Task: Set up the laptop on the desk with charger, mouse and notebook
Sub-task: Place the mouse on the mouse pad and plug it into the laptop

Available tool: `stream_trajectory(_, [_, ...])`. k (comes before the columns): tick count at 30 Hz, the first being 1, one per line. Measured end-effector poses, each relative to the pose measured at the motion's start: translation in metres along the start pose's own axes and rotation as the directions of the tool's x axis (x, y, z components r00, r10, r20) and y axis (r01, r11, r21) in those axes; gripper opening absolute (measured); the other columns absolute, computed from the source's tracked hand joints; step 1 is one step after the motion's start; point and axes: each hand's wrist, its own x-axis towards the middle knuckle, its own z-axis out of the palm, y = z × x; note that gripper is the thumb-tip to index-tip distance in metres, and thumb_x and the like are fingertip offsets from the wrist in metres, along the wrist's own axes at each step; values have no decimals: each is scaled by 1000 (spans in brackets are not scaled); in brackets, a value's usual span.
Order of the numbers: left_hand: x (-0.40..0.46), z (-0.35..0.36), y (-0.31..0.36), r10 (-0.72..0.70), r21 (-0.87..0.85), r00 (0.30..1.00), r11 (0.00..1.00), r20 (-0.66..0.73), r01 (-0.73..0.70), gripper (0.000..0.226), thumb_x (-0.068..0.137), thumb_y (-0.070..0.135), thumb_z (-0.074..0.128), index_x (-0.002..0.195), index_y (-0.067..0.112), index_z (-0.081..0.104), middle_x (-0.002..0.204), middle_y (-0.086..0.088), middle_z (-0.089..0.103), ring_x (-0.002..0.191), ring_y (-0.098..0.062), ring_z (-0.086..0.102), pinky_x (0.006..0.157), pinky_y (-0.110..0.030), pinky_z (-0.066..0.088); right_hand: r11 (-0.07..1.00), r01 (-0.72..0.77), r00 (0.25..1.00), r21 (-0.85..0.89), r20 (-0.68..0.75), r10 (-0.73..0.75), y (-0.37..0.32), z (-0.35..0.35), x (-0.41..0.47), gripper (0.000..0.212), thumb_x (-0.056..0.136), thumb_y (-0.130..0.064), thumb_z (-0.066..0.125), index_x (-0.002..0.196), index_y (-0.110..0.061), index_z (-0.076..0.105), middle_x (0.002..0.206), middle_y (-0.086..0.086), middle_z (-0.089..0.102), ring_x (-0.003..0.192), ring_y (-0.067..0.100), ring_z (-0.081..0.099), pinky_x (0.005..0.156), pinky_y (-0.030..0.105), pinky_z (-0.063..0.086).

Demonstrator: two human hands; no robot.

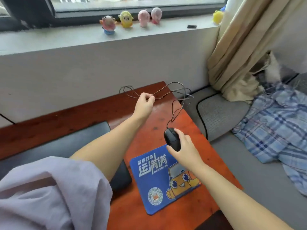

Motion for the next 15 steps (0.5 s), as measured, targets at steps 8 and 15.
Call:
stream_trajectory(8, [-8,2,-13,181,489,919,802,350,-343,12,90,8,55,99,1,60,139,-13,47,130,-23,44,97,-20,33,849,-7,991,-528,107,75,25,49,-45,74,83,-57,50,144,-25,23,125,8,44,119,26,40,93,35,40])
stream_trajectory(15, [-4,-21,-10,151,633,940,705,305,-318,12,87,17,62,98,13,65,118,-8,47,106,-28,54,86,-34,47,963,23,995,-268,96,3,-27,3,2,36,92,-50,43,99,-19,60,102,4,59,94,22,56,76,34,44])
